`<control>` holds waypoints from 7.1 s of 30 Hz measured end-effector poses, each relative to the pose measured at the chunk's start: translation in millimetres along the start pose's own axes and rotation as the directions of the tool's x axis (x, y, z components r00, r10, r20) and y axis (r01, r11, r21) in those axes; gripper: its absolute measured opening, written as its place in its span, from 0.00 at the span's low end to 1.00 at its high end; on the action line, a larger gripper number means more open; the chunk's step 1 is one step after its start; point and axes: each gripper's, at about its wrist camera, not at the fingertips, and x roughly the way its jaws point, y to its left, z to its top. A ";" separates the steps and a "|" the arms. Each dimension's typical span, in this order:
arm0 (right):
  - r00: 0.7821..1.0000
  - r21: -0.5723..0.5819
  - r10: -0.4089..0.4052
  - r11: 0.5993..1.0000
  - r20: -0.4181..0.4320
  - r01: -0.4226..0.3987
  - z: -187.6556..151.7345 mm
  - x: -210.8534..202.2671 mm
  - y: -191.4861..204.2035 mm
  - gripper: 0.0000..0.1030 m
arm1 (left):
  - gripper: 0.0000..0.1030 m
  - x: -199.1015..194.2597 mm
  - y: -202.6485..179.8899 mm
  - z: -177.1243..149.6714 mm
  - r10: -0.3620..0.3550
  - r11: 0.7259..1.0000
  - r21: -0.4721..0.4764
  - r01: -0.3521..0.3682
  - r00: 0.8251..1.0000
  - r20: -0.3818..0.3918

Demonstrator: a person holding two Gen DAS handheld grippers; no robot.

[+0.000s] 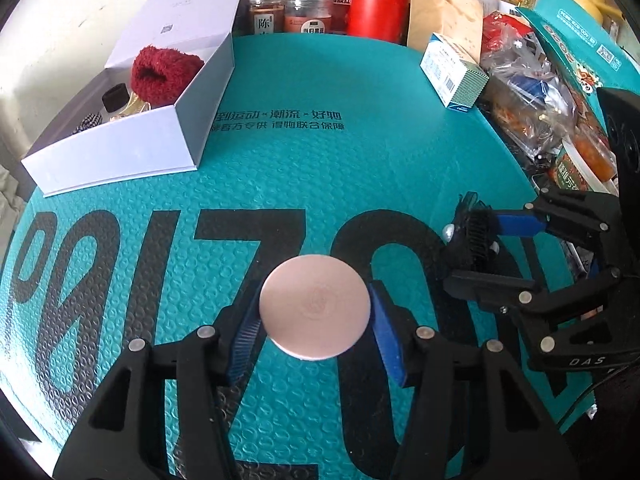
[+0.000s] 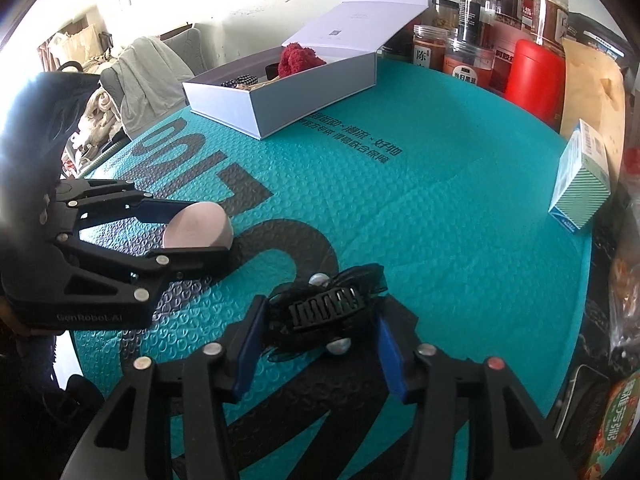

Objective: Organize objects
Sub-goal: 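Grasp the pink compact with the left gripper while the right grasps the black claw clip, then lift and carry the pink compact and black claw clip with both grippers to the box, then lower the pink compact and open the left gripper while the right releases the claw clip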

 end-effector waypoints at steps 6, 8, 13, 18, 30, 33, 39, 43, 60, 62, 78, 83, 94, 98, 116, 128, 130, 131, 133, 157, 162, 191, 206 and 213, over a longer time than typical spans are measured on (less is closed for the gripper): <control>1.000 0.001 -0.017 1.000 0.007 0.017 -1.6 4.4 -1.6 0.61 | 0.66 3.3 -4.5 -0.7 -0.002 1.000 0.017 0.002 1.000 0.014; 1.000 -0.007 -0.023 1.000 0.014 0.023 -2.4 5.1 -1.0 0.61 | 0.67 4.6 -7.9 -1.5 0.014 0.999 0.034 -0.015 1.000 0.018; 0.999 -0.012 -0.031 0.999 0.037 0.032 -5.4 5.5 -0.1 0.62 | 0.67 4.1 -6.4 -4.6 0.030 1.000 0.007 -0.030 0.998 0.057; 0.998 -0.014 -0.050 0.999 0.043 0.051 -5.0 6.7 1.5 0.62 | 0.65 4.5 -9.4 -6.6 0.063 0.998 -0.002 -0.063 0.995 0.075; 0.996 0.000 -0.070 0.998 0.059 0.070 -5.0 5.0 -3.6 0.45 | 0.47 1.1 -6.2 -5.4 0.103 0.994 -0.040 -0.101 0.993 0.050; 0.996 -0.004 -0.063 0.998 0.061 0.064 -5.1 3.9 -3.2 0.41 | 0.47 0.4 -9.7 -5.2 0.103 0.994 -0.028 -0.102 0.994 0.038; 0.998 -0.008 -0.043 0.999 0.037 0.043 -4.0 2.0 1.3 0.41 | 0.47 -4.6 -13.4 -5.2 0.085 0.996 -0.019 -0.085 0.996 0.022; 0.999 0.002 -0.009 1.000 0.031 0.009 -4.2 -1.8 2.0 0.41 | 0.47 -12.3 -10.8 -3.0 0.066 0.997 -0.034 -0.065 0.998 0.010; 0.997 -0.077 0.074 0.994 0.024 -0.072 21.7 -20.8 13.5 0.41 | 0.47 -36.3 16.8 24.0 0.075 0.990 -0.118 -0.075 0.997 -0.010; 0.995 -0.084 0.098 0.992 0.015 -0.096 28.2 -20.5 15.4 0.41 | 0.47 -38.3 19.2 27.5 0.068 0.990 -0.123 -0.069 0.998 -0.020; 0.992 -0.179 0.120 0.977 0.038 -0.112 80.9 -16.8 35.6 0.41 | 0.47 -59.2 49.3 63.3 0.105 0.984 -0.145 -0.100 0.994 0.023; 0.990 -0.199 0.133 0.972 0.047 -0.121 96.8 -11.9 41.6 0.41 | 0.47 -68.7 67.5 75.0 0.122 0.978 -0.178 -0.112 0.992 0.045; 0.985 -0.234 0.148 0.964 0.088 -0.124 137.6 -10.3 50.0 0.41 | 0.47 -85.6 104.4 100.1 0.163 0.969 -0.197 -0.147 0.984 0.068; 0.983 -0.244 0.147 0.963 0.106 -0.118 151.7 -11.5 50.9 0.41 | 0.47 -90.3 115.7 108.7 0.178 0.967 -0.197 -0.159 0.981 0.081; 0.981 -0.268 0.105 0.962 0.165 -0.058 216.0 3.0 46.2 0.41 | 0.47 -77.7 156.9 168.7 0.219 0.966 -0.170 -0.196 0.967 0.131; 0.982 -0.280 0.054 0.960 0.183 0.000 264.0 22.1 44.0 0.41 | 0.47 -56.9 195.9 214.6 0.231 0.965 -0.163 -0.204 0.958 0.167; 0.981 -0.279 0.058 0.960 0.185 -0.004 271.0 25.7 44.4 0.41 | 0.47 -50.9 204.2 222.3 0.240 0.963 -0.159 -0.216 0.958 0.155; 0.980 -0.280 0.060 0.960 0.189 -0.004 275.1 28.1 44.9 0.41 | 0.47 -49.1 207.5 225.0 0.245 0.962 -0.158 -0.221 0.957 0.154; 0.979 -0.284 0.064 0.959 0.192 -0.007 281.9 31.8 46.1 0.41 | 0.47 -43.7 217.0 230.6 0.264 0.956 -0.167 -0.239 0.953 0.148; 0.980 -0.230 0.126 0.969 0.154 -0.089 332.6 125.0 40.9 0.41 | 0.47 26.5 275.4 260.4 0.336 0.933 -0.179 -0.313 0.935 0.116; 0.986 -0.220 0.110 0.972 0.125 -0.081 329.5 143.0 34.5 0.41 | 0.47 43.9 274.2 260.9 0.346 0.930 -0.166 -0.328 0.934 0.093; 0.988 -0.188 0.148 0.972 0.037 -0.139 316.5 185.4 17.5 0.41 | 0.47 135.0 286.8 246.6 0.286 0.940 -0.177 -0.293 0.956 -0.066; 0.985 -0.198 0.154 0.971 0.071 -0.137 315.2 170.9 20.3 0.42 | 0.48 133.4 304.0 245.3 0.306 0.922 -0.222 -0.317 0.949 -0.083; 0.975 -0.188 0.201 0.965 0.091 -0.182 319.0 163.5 19.5 0.48 | 0.62 95.6 313.2 250.6 0.342 0.912 -0.239 -0.334 0.940 -0.006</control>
